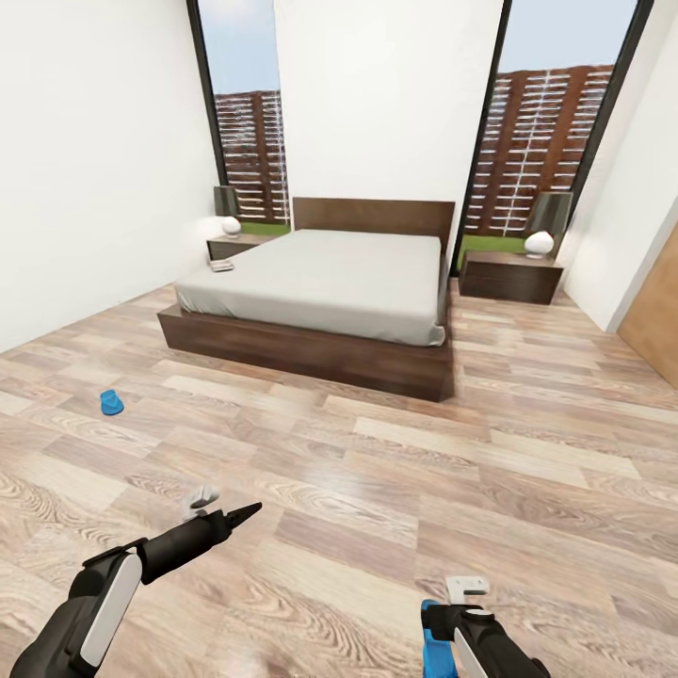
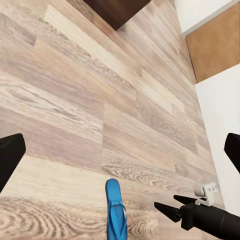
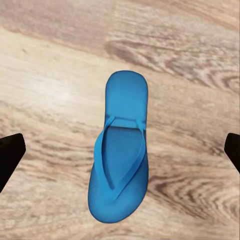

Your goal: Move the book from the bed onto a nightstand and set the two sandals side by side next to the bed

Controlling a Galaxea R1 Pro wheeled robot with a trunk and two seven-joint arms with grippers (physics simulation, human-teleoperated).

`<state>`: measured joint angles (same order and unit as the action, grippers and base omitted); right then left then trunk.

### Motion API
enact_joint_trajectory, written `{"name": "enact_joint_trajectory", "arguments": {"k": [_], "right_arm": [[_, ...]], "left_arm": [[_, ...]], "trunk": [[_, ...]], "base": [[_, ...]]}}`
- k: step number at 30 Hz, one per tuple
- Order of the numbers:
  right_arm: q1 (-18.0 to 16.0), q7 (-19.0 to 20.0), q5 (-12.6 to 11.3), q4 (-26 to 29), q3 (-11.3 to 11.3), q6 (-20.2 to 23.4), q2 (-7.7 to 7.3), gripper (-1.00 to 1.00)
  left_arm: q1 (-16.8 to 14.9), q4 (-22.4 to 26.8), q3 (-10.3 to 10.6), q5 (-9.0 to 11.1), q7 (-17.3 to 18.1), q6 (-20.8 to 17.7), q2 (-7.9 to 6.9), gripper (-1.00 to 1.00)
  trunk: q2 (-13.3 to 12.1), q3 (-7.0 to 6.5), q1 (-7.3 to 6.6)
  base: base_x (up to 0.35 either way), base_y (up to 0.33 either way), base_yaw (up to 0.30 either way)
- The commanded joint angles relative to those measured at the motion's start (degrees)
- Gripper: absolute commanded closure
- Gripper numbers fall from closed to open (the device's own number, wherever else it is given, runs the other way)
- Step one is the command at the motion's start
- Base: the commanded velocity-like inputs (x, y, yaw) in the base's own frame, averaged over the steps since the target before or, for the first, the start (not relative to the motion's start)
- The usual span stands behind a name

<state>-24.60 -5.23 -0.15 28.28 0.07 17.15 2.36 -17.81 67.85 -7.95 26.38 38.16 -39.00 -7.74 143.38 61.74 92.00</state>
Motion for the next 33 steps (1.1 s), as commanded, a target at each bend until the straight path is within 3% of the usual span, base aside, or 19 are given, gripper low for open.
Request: {"name": "enact_joint_trajectory", "arguments": {"k": [1,33], "right_arm": [[0.0,-0.2,0.0,0.1,0.0,0.3,0.02,-1.0],[0.0,-0.1,0.1,0.1,0.0,0.3,0.01,-1.0]], "left_arm": [[0.0,0.0,-0.1,0.2,0.1,-0.4,0.0,-1.0],[0.0,0.0,-0.1,0.3,0.0,-0.4,0.15,-1.0]], "trunk": [[0.0,0.28,0.01],[0.5,7.37,0.84]], "base": [[0.0,0.0,0.0],[0.0,0.0,0.0]]}}
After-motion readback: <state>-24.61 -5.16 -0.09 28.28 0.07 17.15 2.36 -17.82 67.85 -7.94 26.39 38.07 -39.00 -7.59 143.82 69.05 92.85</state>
